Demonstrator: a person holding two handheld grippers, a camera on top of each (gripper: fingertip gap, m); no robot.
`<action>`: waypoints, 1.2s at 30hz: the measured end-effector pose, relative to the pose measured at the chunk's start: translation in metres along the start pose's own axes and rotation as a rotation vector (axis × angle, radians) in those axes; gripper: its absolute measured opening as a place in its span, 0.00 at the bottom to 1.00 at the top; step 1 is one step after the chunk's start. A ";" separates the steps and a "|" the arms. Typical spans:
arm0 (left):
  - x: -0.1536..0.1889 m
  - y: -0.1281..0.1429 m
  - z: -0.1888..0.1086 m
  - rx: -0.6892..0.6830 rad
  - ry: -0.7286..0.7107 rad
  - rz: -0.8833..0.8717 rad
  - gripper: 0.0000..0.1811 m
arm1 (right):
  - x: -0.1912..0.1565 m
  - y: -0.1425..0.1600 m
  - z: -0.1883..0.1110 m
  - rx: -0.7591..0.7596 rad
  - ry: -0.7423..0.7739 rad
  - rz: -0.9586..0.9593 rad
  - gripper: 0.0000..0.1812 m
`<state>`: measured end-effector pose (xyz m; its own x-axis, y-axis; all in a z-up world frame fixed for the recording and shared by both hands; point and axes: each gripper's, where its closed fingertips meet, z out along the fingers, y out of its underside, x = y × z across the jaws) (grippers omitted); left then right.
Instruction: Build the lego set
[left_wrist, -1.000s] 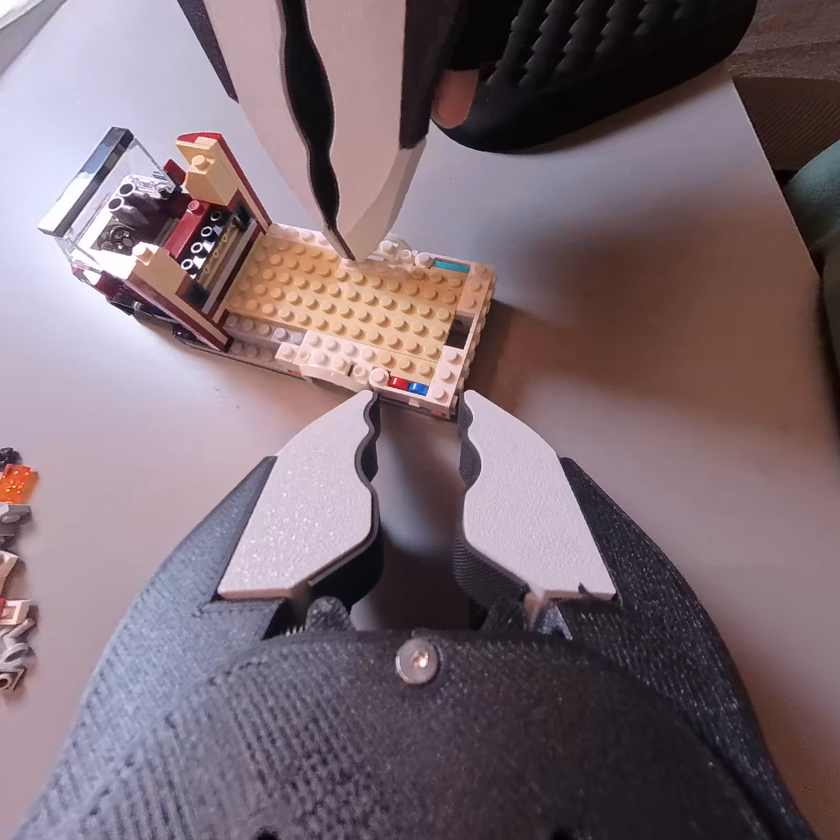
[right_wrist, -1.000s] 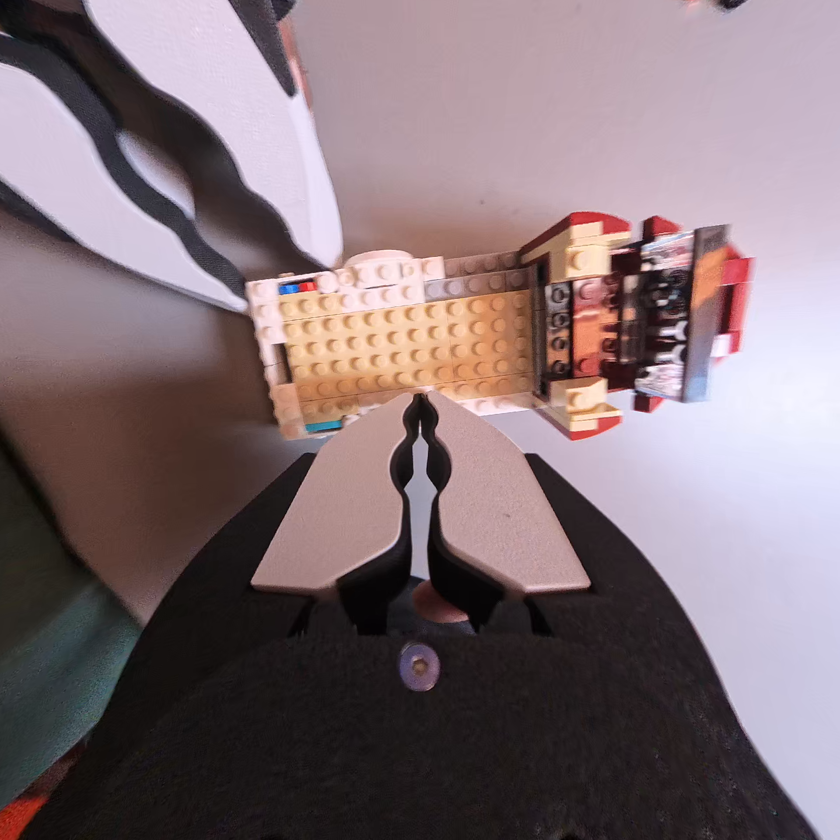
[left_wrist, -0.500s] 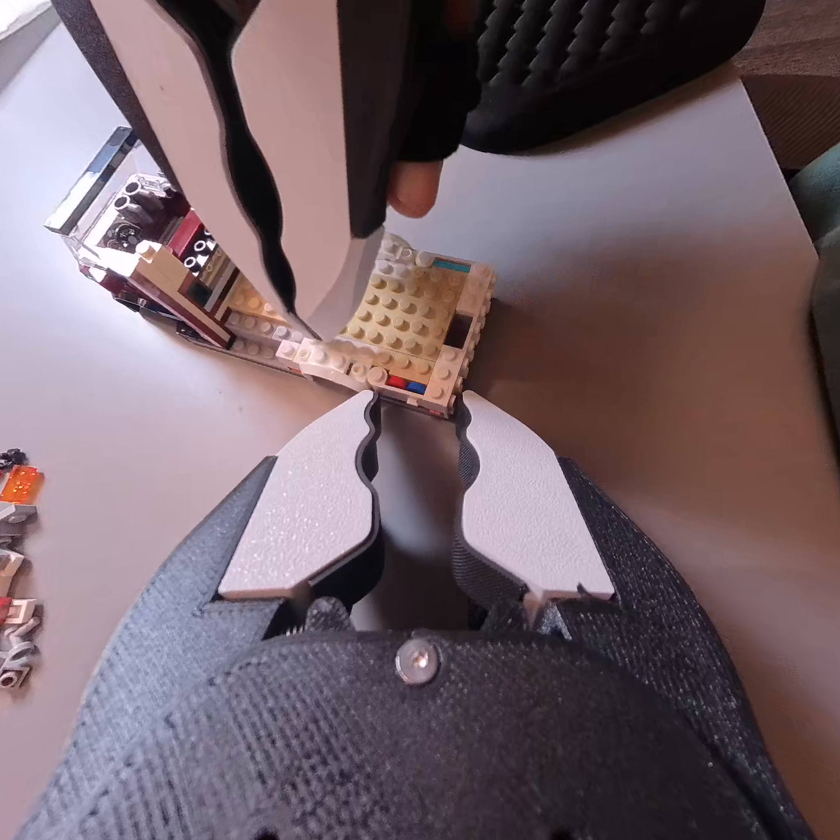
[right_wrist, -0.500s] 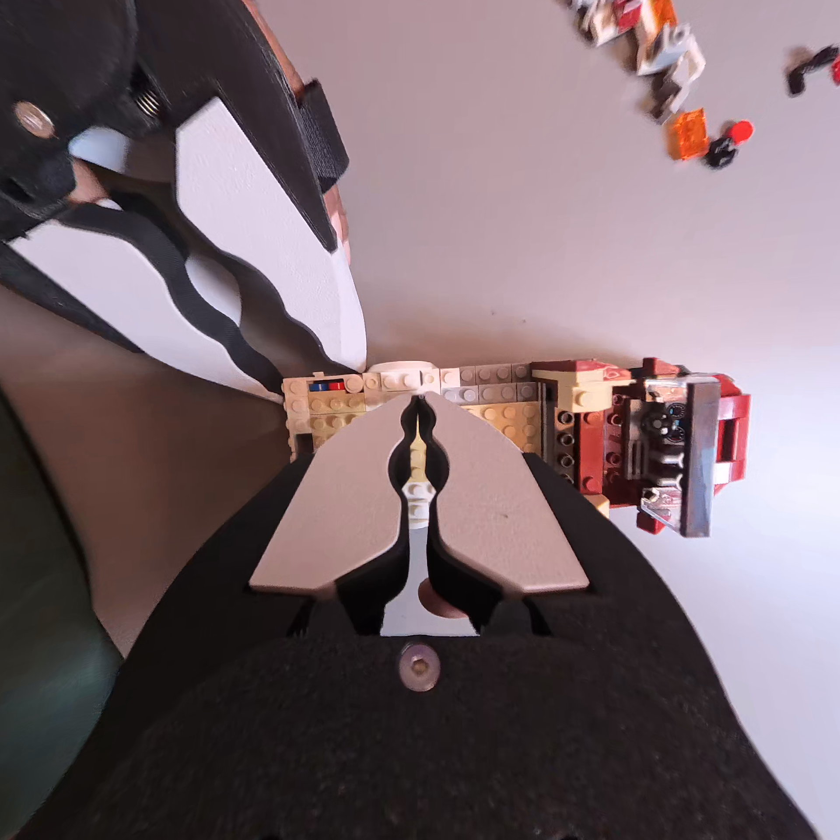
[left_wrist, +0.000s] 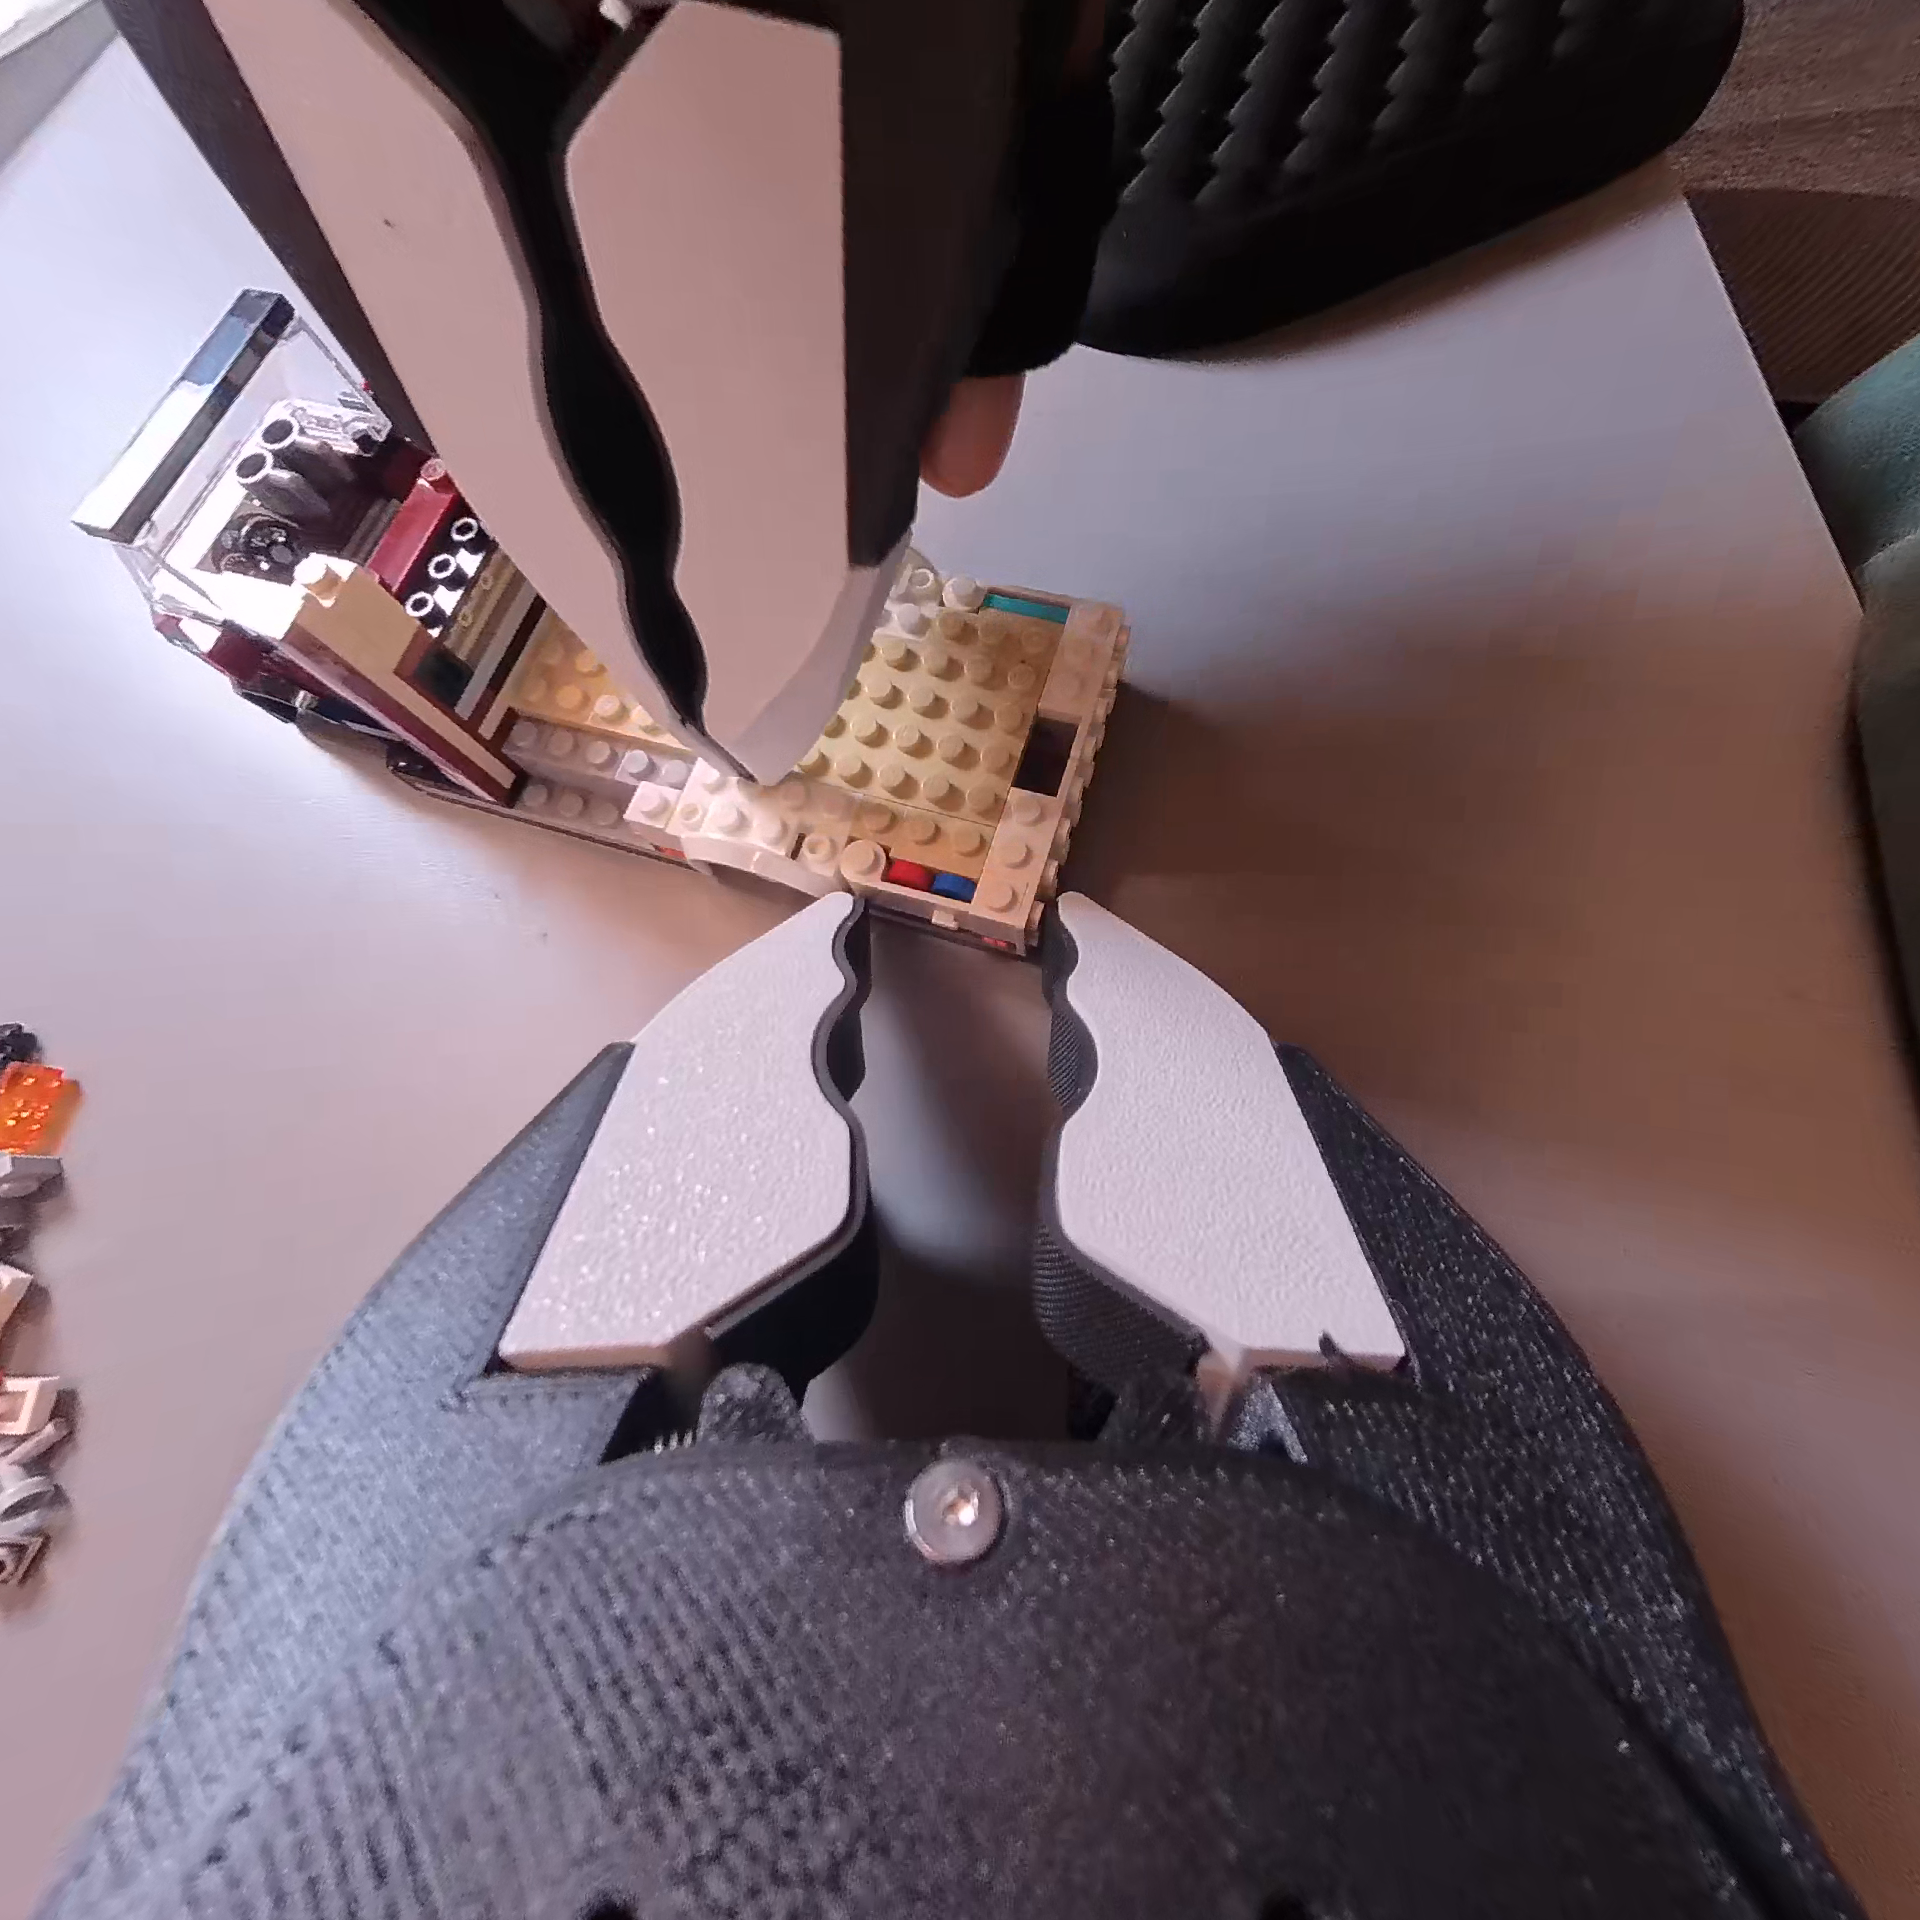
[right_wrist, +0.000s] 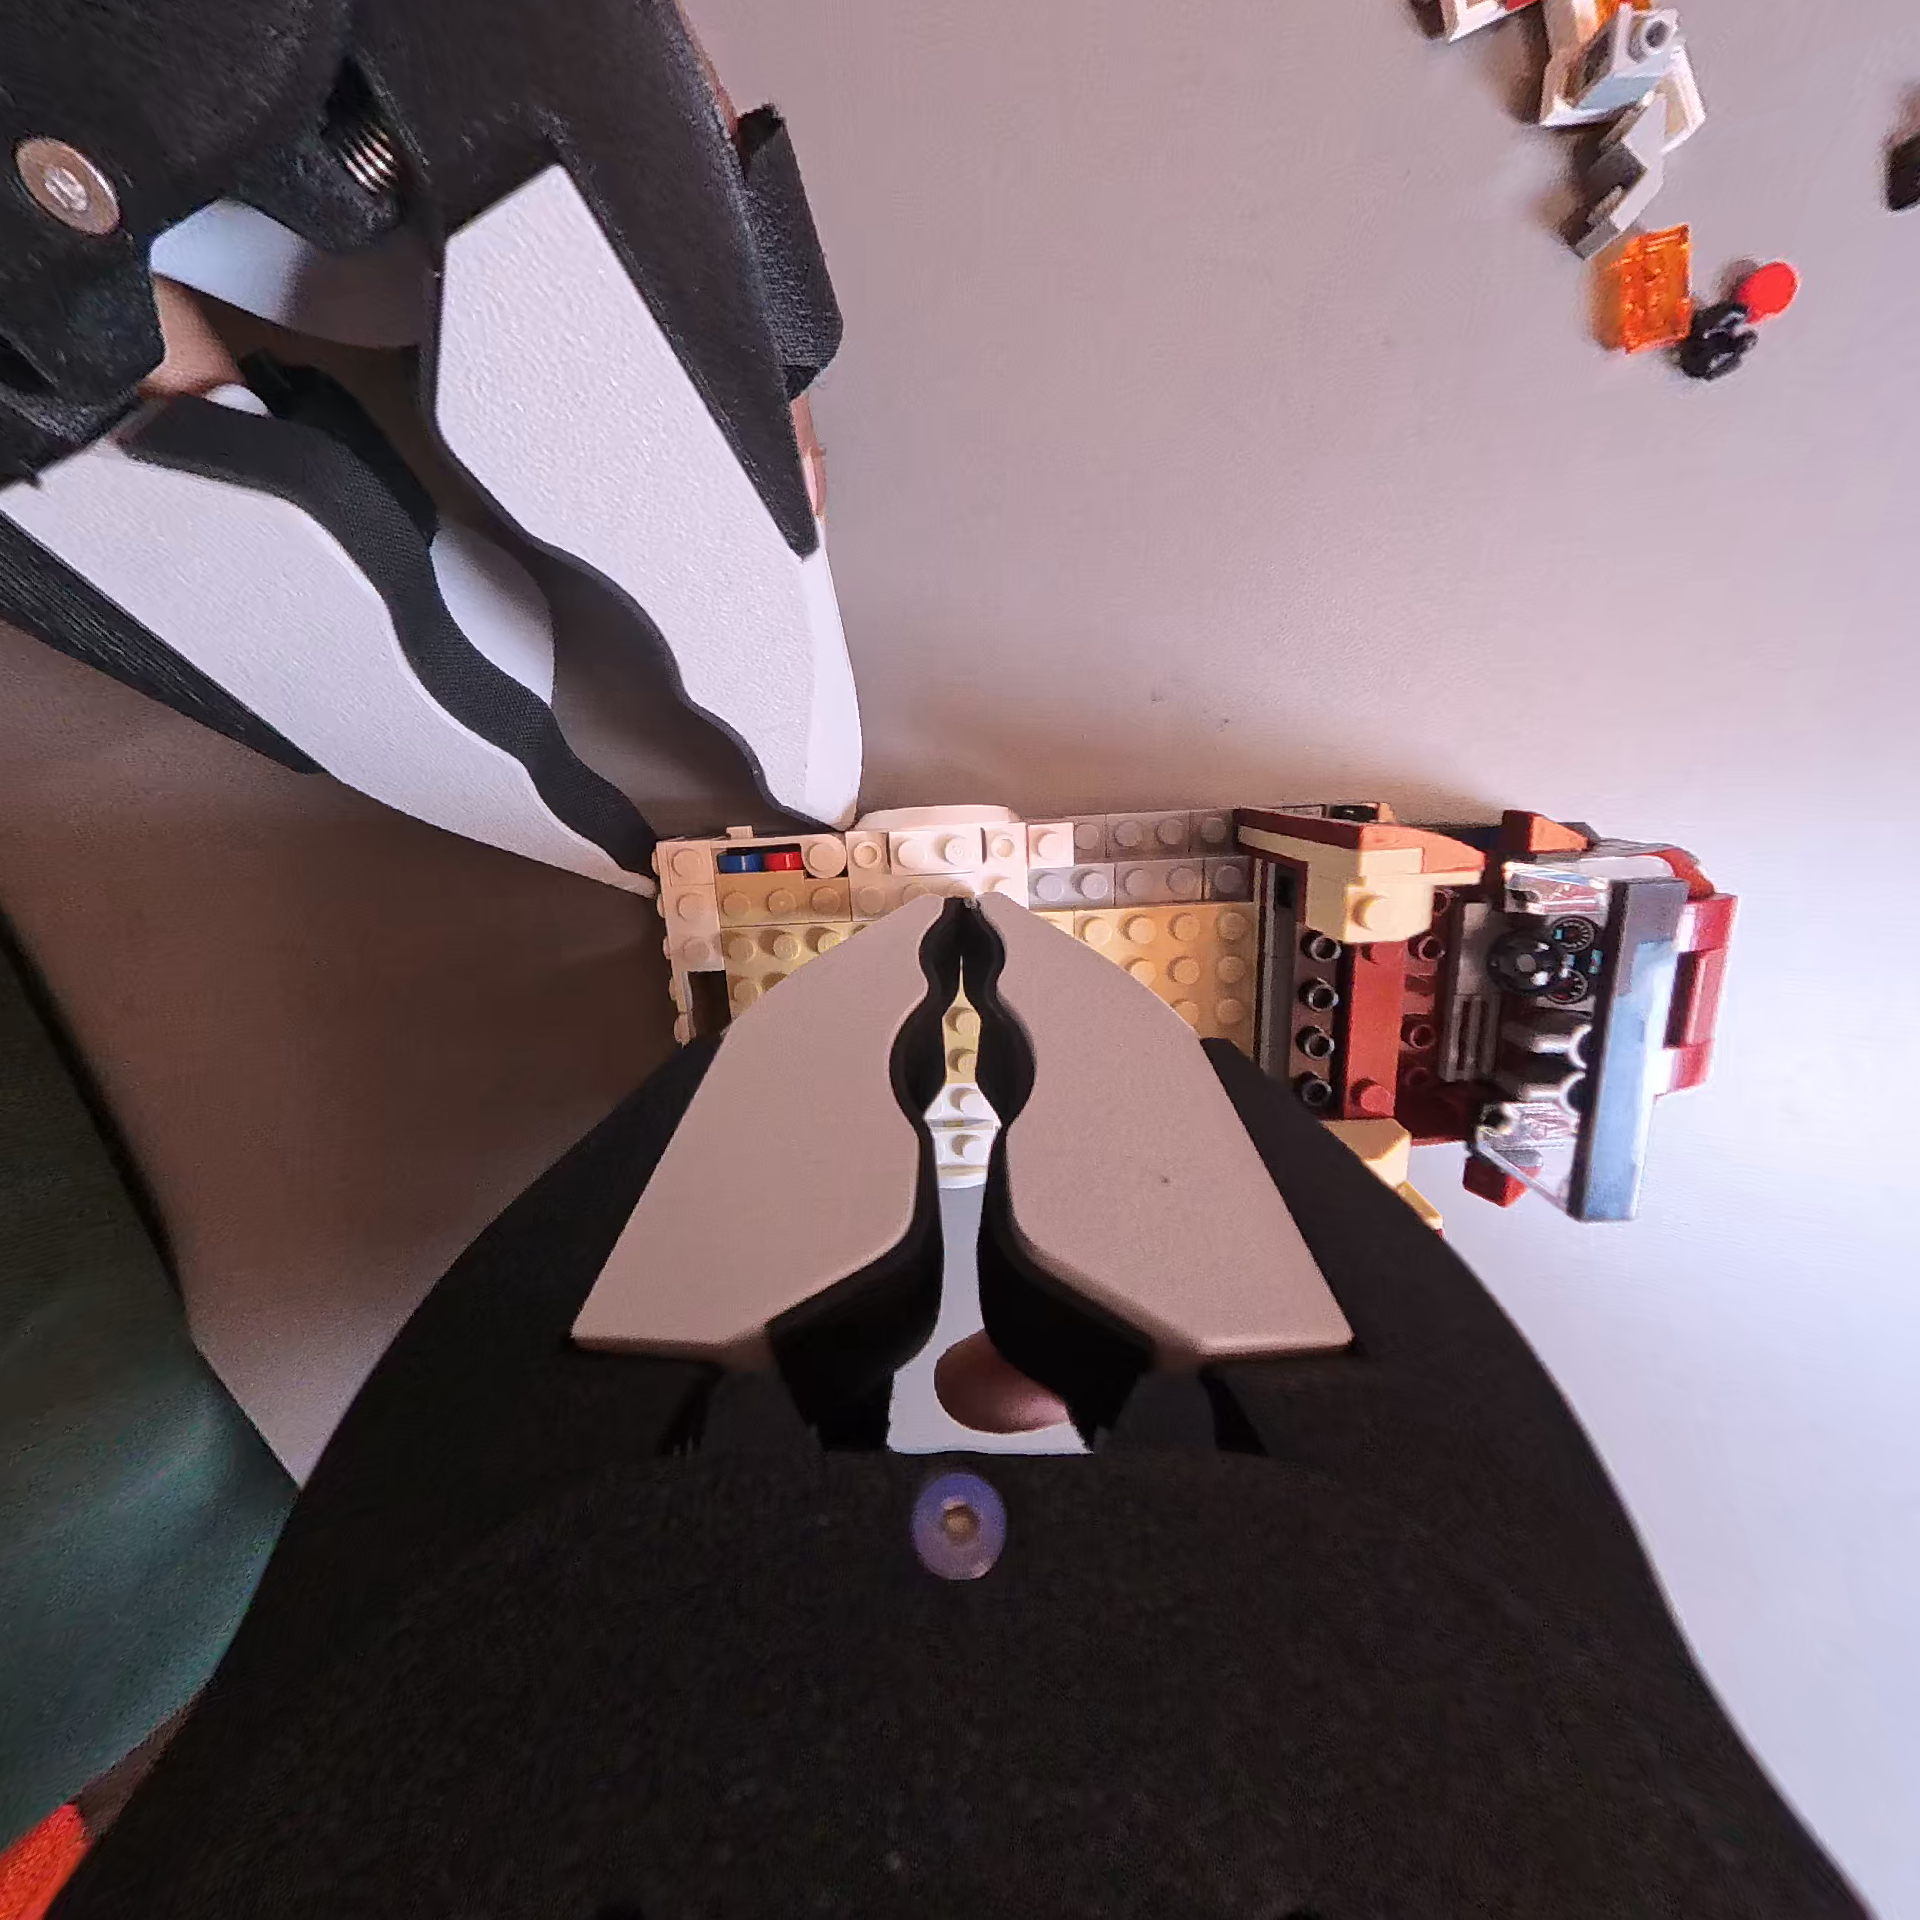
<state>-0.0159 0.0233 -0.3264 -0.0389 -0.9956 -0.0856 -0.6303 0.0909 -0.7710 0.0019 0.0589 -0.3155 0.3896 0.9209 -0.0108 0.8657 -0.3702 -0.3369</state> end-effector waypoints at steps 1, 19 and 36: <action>0.000 0.000 0.000 0.000 0.001 -0.001 0.18 | 0.000 0.000 0.000 -0.008 0.007 -0.012 0.00; -0.020 -0.017 -0.020 0.070 0.094 -0.106 0.16 | -0.005 0.028 -0.047 0.495 0.030 0.193 0.18; -0.047 -0.018 0.008 -0.474 0.140 0.218 0.00 | 0.009 0.048 -0.039 0.574 -0.030 0.207 0.15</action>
<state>0.0033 0.0691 -0.3138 -0.2901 -0.9516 -0.1016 -0.8759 0.3068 -0.3724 0.0586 0.0445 -0.2951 0.5157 0.8428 -0.1543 0.4620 -0.4252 -0.7783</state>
